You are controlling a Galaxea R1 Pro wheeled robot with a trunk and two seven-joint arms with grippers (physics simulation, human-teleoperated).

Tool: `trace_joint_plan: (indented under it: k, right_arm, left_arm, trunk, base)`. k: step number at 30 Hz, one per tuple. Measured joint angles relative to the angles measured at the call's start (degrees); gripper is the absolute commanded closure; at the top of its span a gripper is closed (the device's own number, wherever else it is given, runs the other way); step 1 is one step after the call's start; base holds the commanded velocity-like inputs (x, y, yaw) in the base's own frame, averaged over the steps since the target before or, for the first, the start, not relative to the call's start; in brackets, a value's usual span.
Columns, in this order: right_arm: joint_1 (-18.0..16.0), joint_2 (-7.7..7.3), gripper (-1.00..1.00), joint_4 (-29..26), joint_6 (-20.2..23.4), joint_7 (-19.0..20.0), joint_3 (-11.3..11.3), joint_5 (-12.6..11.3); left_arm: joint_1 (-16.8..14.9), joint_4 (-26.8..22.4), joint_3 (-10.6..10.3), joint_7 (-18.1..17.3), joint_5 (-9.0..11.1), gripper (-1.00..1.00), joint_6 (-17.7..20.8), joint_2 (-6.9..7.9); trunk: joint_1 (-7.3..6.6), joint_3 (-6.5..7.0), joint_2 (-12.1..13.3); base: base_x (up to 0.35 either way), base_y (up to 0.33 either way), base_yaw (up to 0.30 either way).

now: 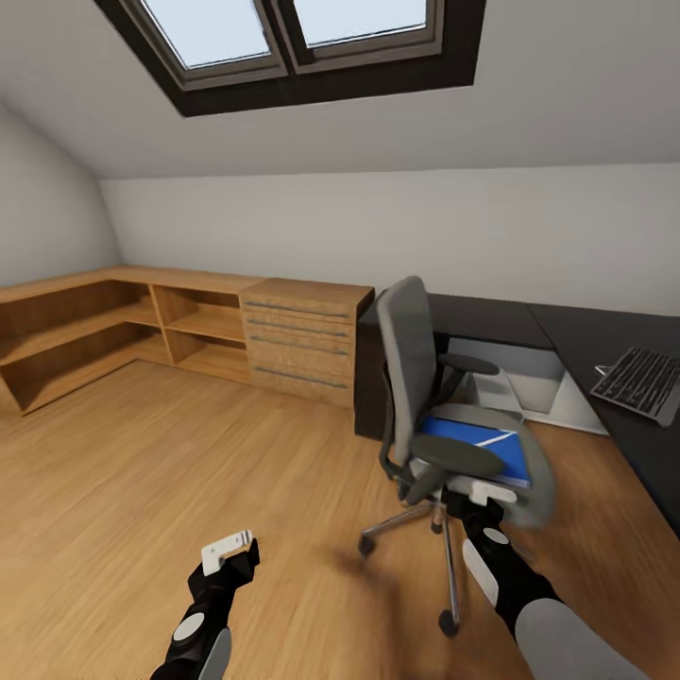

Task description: In the bedroom, organize the workspace by keeping the computer under the desk, ensuring the monitor is on the desk, placing the keyboard on the desk next to the monitor, placing the mouse on the desk next to the keyboard, moving the folder from the swivel chair onto the desk next to the mouse, stacking the notebook on top of the folder with the pen on top of the notebook, and positioning the swivel chair next to the desk.

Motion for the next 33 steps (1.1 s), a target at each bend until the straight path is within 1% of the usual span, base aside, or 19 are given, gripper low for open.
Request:
trace_joint_plan:
  k: [11, 15, 20, 33]
  right_arm:
    - [0.0, -0.07, -1.0, 0.0, 0.0, 0.0, 0.0, 0.0]
    - [0.0, -0.16, -1.0, -0.1, 0.0, 0.0, -0.1, 0.0]
    - [0.0, -0.28, -1.0, -0.1, 0.1, 0.1, -0.1, 0.0]
    - [0.0, -0.44, -1.0, -0.1, 0.1, 0.0, -0.2, 0.0]
  left_arm:
    - [0.0, 0.0, 0.0, 0.0, 0.0, -1.0, 0.0, 0.0]
    - [0.0, 0.0, 0.0, 0.0, 0.0, -1.0, 0.0, 0.06]
    - [0.0, 0.0, 0.0, 0.0, 0.0, -1.0, 0.0, 0.05]
    - [0.0, -0.2, 0.1, 0.0, 0.0, -1.0, 0.0, 0.08]
  trunk:
    - [0.0, -0.37, 0.0]
    - [0.0, -0.43, 0.0]
    - [0.0, -0.3, 0.0]
    - [0.0, 0.39, 0.0]
  base:
    - [0.0, 0.0, 0.255]
    - [0.0, 0.0, 0.061]
    - [0.0, 0.0, -0.132]
    - [0.0, 0.0, -0.227]
